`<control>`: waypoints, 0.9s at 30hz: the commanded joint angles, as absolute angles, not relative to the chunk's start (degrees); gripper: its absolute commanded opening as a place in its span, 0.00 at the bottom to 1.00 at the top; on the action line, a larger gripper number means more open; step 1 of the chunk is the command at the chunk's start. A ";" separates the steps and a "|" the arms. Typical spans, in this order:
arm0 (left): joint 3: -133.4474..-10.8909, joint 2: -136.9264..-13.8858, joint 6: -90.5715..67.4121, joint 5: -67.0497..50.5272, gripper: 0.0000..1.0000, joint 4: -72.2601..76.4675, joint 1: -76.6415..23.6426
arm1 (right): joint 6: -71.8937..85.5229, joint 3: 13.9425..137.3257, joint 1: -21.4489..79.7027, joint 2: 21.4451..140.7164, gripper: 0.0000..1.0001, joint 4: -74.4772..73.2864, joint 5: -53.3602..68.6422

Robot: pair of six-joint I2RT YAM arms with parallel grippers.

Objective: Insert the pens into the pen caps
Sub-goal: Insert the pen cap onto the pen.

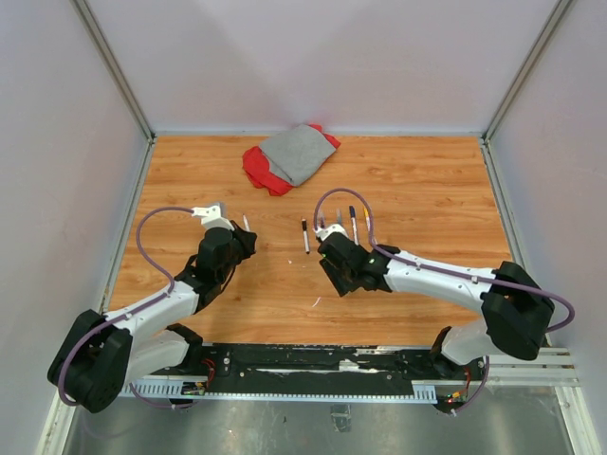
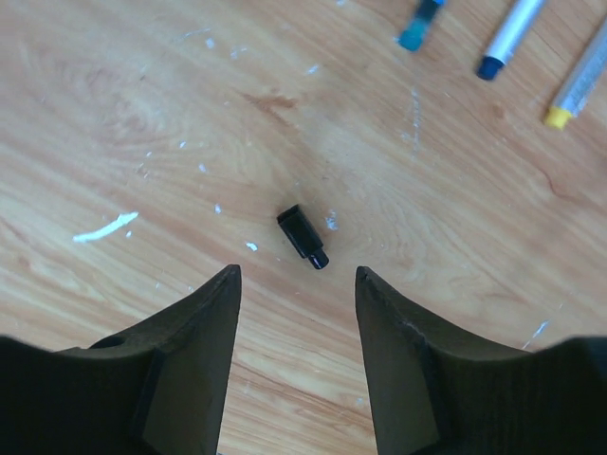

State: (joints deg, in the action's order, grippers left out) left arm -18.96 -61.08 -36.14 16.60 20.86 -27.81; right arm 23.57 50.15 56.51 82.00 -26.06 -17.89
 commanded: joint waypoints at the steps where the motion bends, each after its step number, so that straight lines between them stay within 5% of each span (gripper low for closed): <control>1: -20.65 -61.54 -35.95 16.39 0.01 22.60 -27.43 | 8.20 49.67 53.94 80.82 0.51 -25.62 -7.82; 7: -20.83 -62.30 -36.03 15.82 0.00 22.80 -27.43 | 1.36 52.78 49.61 85.86 0.47 -27.64 4.16; 27: -20.92 -62.48 -35.86 16.04 0.01 22.69 -27.42 | -4.01 58.14 46.19 95.48 0.38 -31.20 6.58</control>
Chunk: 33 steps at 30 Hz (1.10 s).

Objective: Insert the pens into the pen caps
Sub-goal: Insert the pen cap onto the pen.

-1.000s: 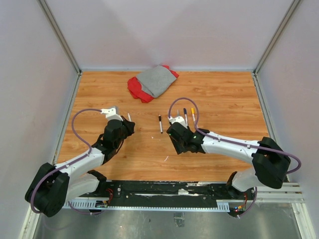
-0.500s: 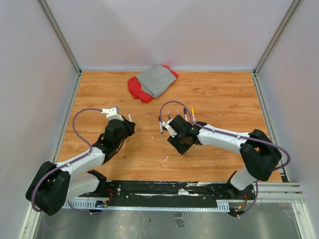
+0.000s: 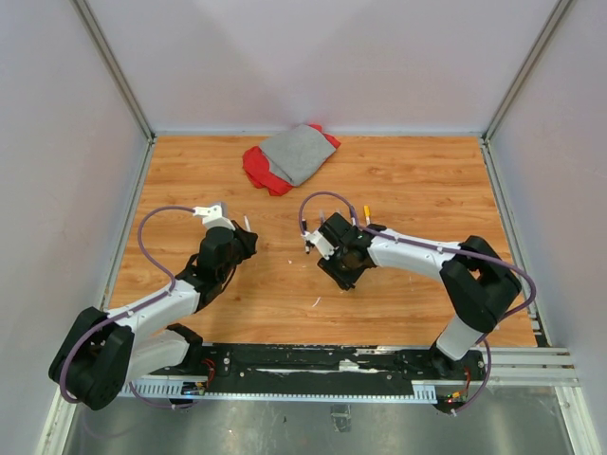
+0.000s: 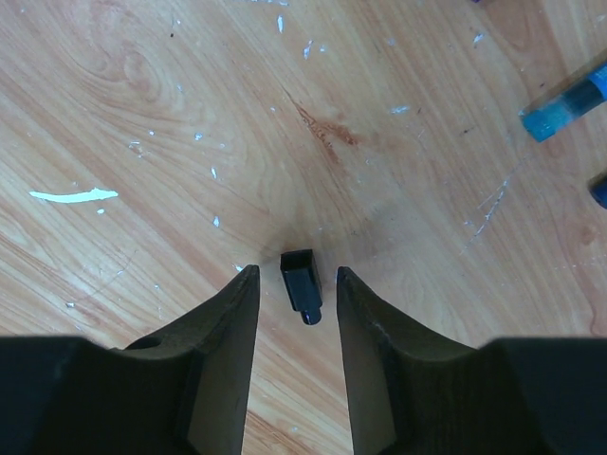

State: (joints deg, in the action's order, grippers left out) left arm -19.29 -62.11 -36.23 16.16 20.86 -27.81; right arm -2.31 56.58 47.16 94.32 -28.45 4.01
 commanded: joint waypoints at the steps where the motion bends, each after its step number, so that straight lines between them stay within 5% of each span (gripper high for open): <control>1: -20.92 -62.55 -35.86 16.00 0.00 22.74 -27.47 | -4.04 58.18 46.15 95.73 0.37 -31.39 7.04; 17: -21.07 -62.67 -35.77 16.00 0.00 22.59 -27.42 | -3.51 59.05 45.73 98.23 0.22 -32.70 6.49; 22: -22.05 -63.15 -35.08 15.87 0.00 21.26 -27.42 | -2.55 58.42 45.75 97.13 0.01 -31.97 4.45; 33: -20.71 -60.44 -29.78 10.60 0.01 25.39 -29.07 | 1.27 47.26 45.07 69.50 0.01 -19.79 3.42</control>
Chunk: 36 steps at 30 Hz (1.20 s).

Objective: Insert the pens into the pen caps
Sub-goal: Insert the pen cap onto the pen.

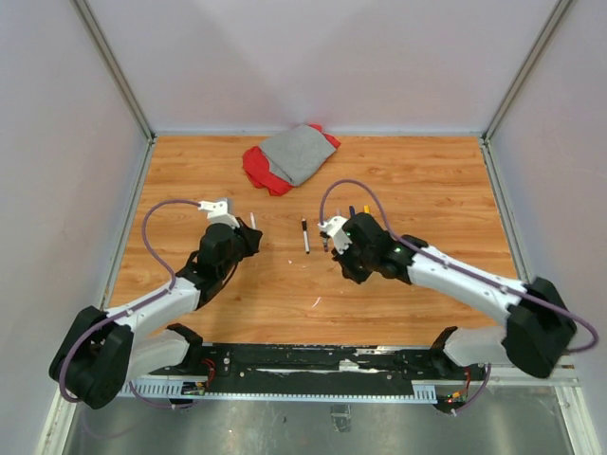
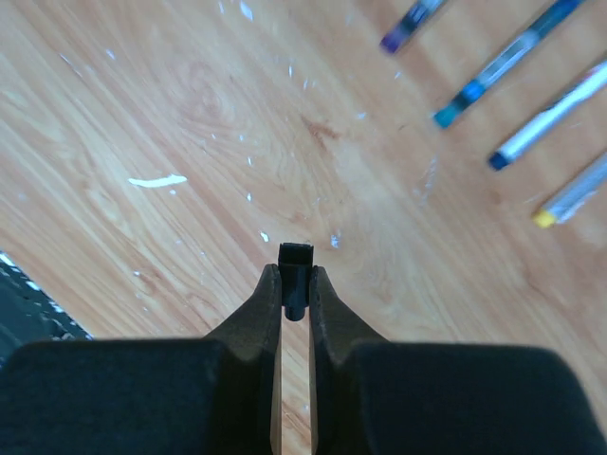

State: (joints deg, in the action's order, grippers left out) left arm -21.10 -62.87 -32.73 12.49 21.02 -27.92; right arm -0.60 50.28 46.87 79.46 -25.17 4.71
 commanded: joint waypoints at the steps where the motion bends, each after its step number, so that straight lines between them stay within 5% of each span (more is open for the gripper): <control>1: -20.85 -60.04 -29.33 10.97 0.01 25.77 -30.03 | 1.50 46.49 44.81 66.99 0.01 -19.44 3.16; 16: -28.48 -70.24 -22.05 18.64 0.01 39.21 -50.80 | 15.81 35.54 31.28 49.12 0.01 -1.73 22.13; 25: -26.71 -75.12 -14.42 24.52 0.00 47.49 -60.41 | 19.70 33.96 31.26 48.32 0.01 1.14 22.68; 36: -34.74 -78.90 -17.08 29.86 0.00 35.64 -62.89 | 22.25 32.73 30.48 45.31 0.03 1.78 15.14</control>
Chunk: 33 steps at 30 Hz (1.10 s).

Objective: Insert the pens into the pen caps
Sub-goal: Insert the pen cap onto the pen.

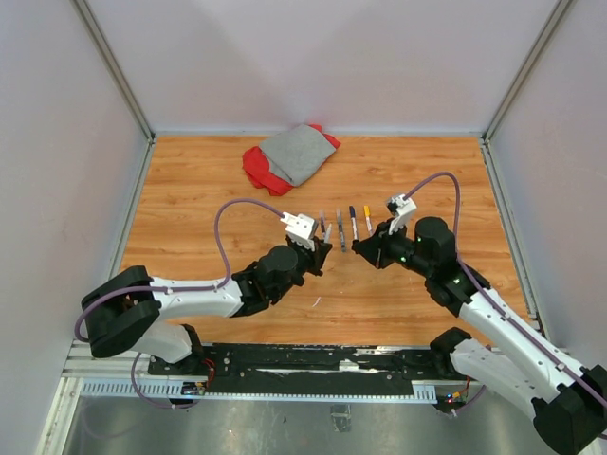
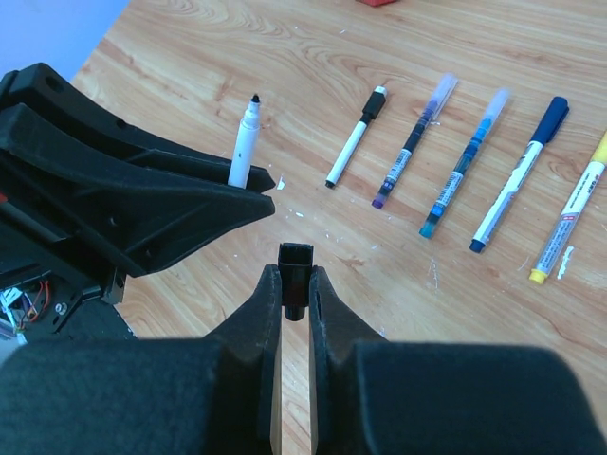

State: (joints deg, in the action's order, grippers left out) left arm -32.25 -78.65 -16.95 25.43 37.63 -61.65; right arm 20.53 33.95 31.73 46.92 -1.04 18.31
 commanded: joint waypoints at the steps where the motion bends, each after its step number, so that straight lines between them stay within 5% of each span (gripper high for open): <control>1: -34.77 -78.74 -16.99 30.23 0.00 35.52 -63.22 | 22.78 32.47 30.21 44.90 0.03 2.18 14.82; 20: -31.63 -79.52 -14.60 20.18 0.00 44.71 -66.75 | 37.23 22.96 29.79 36.19 0.01 19.46 16.24; 33: -31.20 -79.76 -13.89 19.07 0.00 46.04 -67.08 | 42.79 22.21 29.79 41.45 0.00 30.91 15.76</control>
